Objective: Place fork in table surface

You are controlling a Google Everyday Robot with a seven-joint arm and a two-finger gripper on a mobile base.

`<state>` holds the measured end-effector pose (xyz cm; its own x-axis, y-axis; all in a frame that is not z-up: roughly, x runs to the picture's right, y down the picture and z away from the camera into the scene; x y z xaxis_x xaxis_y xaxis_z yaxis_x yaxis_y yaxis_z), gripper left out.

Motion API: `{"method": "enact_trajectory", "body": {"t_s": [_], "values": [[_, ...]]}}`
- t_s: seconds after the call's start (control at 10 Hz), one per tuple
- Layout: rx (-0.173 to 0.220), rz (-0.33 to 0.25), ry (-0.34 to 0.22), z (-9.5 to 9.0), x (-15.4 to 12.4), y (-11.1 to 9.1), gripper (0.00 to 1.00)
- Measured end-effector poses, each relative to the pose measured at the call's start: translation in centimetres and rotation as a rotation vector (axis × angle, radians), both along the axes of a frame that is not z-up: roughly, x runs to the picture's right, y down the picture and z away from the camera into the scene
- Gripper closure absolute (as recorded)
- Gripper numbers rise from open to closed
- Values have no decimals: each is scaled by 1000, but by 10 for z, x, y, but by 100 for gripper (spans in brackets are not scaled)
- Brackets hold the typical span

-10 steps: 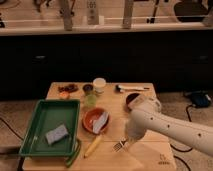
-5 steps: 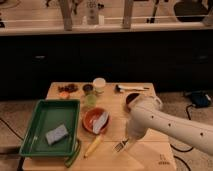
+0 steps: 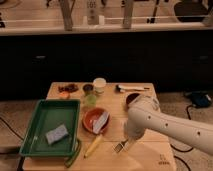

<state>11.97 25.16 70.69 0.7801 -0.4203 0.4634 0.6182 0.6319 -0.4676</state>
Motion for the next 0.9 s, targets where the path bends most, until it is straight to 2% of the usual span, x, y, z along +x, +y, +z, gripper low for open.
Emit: {"method": "enact_trajectory", "body": {"t_s": [0.4,0.6,0.9], "values": [[-22,-22,4,14,-8,12,100],[-52,-26,3,31,-12,27,100],[-87,-28,3,46,-17,42,100]]}}
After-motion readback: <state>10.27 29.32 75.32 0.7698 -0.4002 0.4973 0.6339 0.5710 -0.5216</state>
